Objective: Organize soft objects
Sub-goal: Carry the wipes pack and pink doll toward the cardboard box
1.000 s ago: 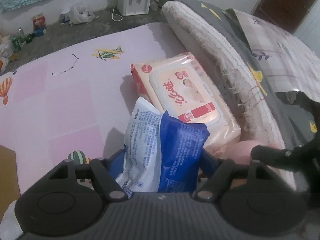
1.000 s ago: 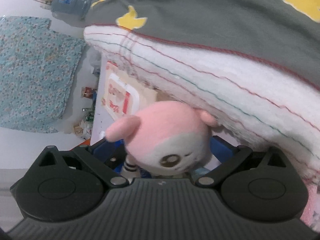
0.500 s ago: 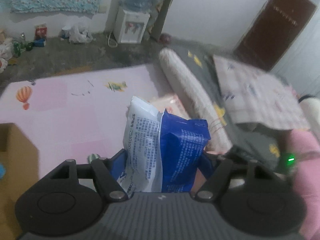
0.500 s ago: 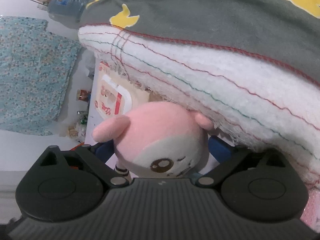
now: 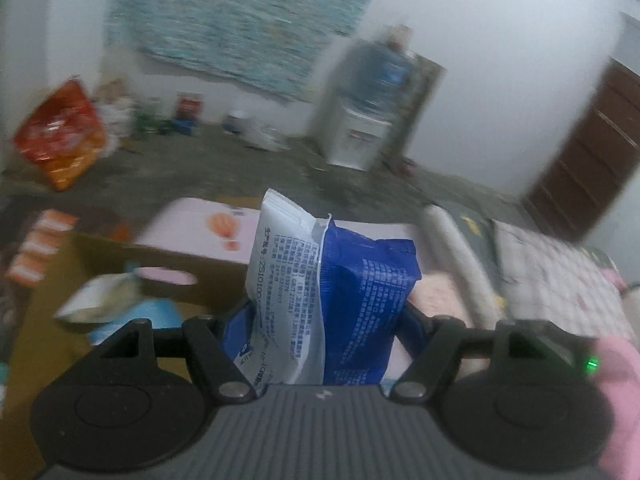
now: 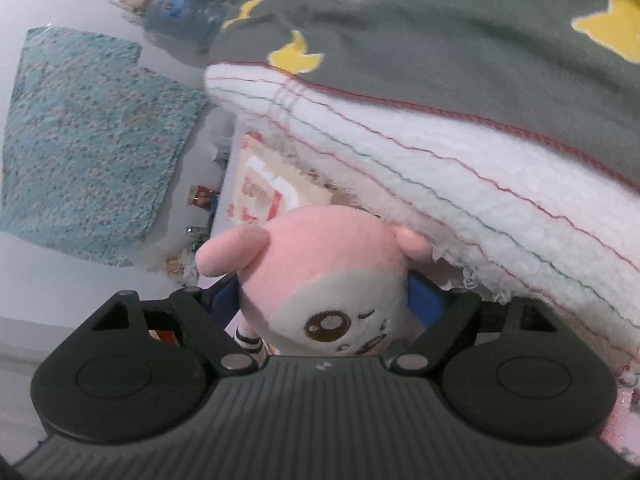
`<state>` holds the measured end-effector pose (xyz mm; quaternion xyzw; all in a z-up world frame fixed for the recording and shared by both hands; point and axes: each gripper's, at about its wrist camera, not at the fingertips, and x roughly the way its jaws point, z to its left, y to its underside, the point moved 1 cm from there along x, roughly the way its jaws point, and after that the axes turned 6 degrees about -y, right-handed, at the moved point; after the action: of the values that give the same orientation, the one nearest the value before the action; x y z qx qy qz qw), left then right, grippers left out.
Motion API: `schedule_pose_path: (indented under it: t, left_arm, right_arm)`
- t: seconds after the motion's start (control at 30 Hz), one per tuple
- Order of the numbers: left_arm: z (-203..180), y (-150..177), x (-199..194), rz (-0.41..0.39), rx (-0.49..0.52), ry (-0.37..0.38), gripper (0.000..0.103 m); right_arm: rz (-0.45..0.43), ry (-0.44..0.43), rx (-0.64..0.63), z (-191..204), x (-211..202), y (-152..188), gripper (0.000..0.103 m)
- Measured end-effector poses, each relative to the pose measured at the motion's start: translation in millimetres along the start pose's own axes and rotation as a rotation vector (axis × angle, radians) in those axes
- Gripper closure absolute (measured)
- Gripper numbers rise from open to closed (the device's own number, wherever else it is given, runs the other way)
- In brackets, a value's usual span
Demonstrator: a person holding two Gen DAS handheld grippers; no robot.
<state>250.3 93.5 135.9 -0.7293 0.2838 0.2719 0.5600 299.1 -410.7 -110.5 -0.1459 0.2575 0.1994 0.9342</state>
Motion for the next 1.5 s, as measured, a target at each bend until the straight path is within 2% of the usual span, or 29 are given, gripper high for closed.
schedule_pose_path:
  t: [0.17, 0.3, 0.63, 0.83, 1.0, 1.07, 1.23, 1.4, 1.5]
  left_arm:
    - [49.9, 4.8, 17.0, 0.043, -0.054, -0.087, 0.029]
    - [80.2, 5.6, 50.8, 0.089, -0.099, -0.104, 0.029]
    - [103.7, 24.4, 167.1, 0.295, -0.057, -0.166, 0.029]
    - [101.2, 29.0, 199.6, 0.312, -0.017, -0.212, 0.026]
    - [95.4, 24.7, 194.6, 0.271, -0.025, -0.200, 0.020]
    - [97.0, 20.6, 188.6, 0.239, -0.044, -0.192, 0.014]
    - [103.0, 11.3, 160.9, 0.187, -0.091, -0.172, 0.014]
    - [111.7, 8.0, 105.1, 0.112, -0.108, -0.144, 0.014]
    - [125.0, 12.2, 61.7, 0.061, -0.126, -0.169, 0.014]
  right_arm:
    - [-0.022, -0.032, -0.060, 12.1, -14.4, 1.4, 0.019]
    - [-0.039, -0.052, -0.114, 21.1, -38.8, 12.9, 0.019]
    - [0.015, -0.083, -0.232, 55.1, -61.2, 41.5, 0.019]
    - [0.035, -0.100, -0.317, 83.0, -61.6, 57.5, 0.019]
    - [0.064, -0.125, -0.387, 109.8, -59.2, 75.9, 0.019]
    - [0.081, -0.142, -0.402, 119.3, -57.9, 84.0, 0.019]
    - [0.141, -0.192, -0.457, 147.5, -55.0, 112.0, 0.019]
    - [0.209, -0.251, -0.526, 184.8, -56.0, 148.7, 0.019]
    - [0.286, -0.290, -0.586, 212.5, -52.1, 180.4, 0.019]
